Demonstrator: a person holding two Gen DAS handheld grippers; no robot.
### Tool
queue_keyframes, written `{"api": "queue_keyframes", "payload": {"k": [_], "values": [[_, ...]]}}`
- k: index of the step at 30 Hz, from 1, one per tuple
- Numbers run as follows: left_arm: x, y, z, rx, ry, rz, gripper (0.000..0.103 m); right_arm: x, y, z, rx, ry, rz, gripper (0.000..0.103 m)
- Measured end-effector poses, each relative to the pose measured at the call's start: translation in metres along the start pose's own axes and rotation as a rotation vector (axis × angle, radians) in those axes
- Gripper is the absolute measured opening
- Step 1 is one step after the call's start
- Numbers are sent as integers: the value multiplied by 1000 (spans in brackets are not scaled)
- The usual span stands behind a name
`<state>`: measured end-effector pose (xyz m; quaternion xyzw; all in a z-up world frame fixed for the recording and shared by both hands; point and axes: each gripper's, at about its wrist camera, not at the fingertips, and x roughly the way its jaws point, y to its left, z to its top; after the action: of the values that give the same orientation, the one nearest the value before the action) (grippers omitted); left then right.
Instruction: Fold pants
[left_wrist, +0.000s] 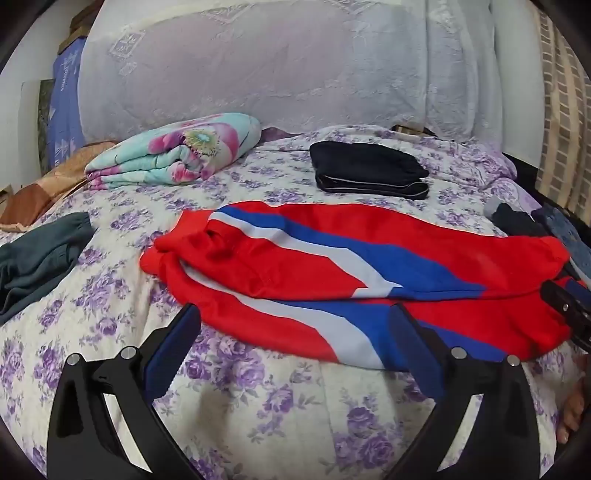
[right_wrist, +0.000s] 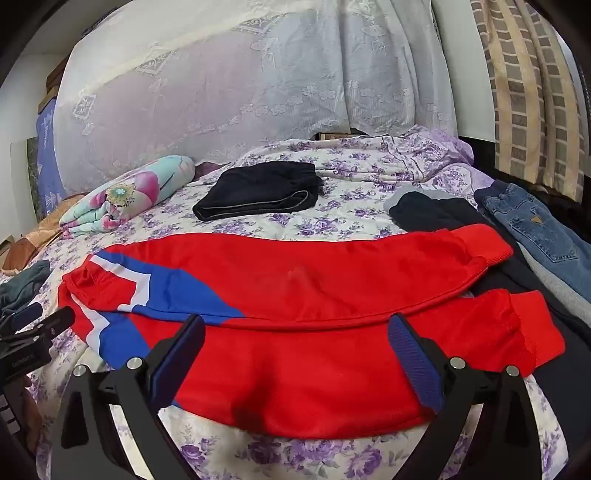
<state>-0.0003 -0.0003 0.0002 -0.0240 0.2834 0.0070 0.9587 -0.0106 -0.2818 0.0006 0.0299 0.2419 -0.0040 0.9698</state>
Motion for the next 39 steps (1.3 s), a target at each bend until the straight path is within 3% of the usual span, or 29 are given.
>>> {"api": "queue_keyframes", "payload": {"k": [4,7,39], "values": [[-1,-2,1,33,-26,-4,98,2,-3,1,19,12,2,99],[-2,-2,-1,15,-21,21,98,6,-7,-1,37,23,4,100],[-2,11,-1,-26,-14,4,98,9,-15,-3,84,49,21,100]]}}
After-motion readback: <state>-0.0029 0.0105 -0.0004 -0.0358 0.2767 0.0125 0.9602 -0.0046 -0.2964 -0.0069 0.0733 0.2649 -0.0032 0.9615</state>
